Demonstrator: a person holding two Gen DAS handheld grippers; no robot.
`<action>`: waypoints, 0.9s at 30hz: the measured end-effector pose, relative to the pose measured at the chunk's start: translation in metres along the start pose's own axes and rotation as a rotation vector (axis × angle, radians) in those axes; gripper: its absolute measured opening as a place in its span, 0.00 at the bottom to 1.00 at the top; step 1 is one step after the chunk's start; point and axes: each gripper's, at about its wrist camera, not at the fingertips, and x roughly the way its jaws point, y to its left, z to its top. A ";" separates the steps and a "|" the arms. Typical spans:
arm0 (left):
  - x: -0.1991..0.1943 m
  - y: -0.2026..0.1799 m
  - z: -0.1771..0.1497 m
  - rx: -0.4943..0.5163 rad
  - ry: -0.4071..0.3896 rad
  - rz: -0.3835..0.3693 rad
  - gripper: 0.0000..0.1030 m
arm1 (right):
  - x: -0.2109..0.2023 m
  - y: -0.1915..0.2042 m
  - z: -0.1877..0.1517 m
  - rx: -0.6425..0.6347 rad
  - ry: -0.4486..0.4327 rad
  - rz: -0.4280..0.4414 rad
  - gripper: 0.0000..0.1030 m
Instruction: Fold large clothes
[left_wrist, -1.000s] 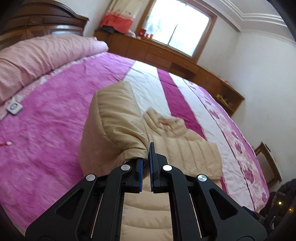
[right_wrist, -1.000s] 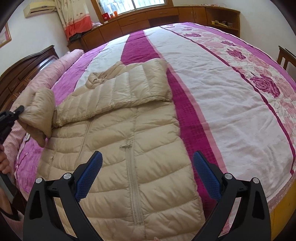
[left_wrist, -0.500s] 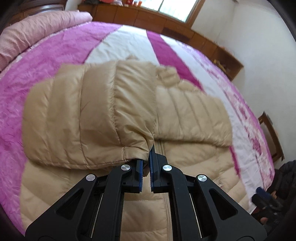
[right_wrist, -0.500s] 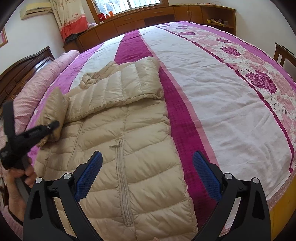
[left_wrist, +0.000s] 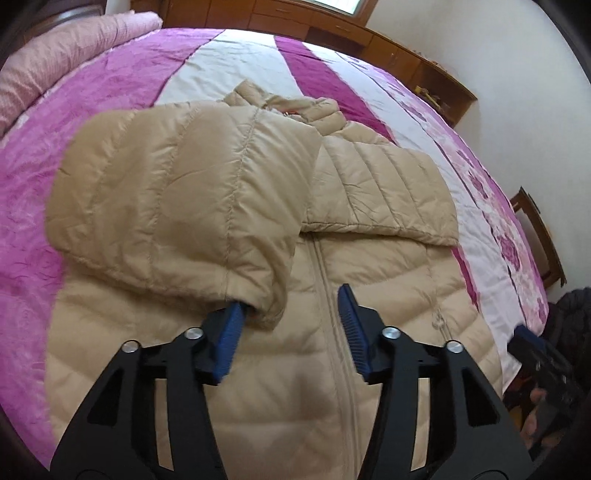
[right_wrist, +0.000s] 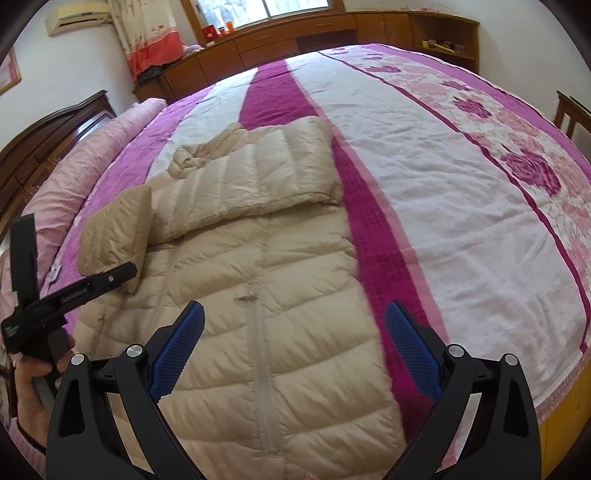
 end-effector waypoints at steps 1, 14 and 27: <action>-0.006 0.002 -0.001 0.009 -0.003 0.019 0.56 | 0.000 0.007 0.002 -0.013 0.000 0.010 0.92; -0.058 0.095 -0.014 -0.101 0.030 0.218 0.58 | 0.014 0.111 0.026 -0.157 0.017 0.176 0.92; -0.064 0.147 -0.028 -0.145 0.066 0.219 0.58 | 0.073 0.233 0.026 -0.328 0.066 0.246 0.92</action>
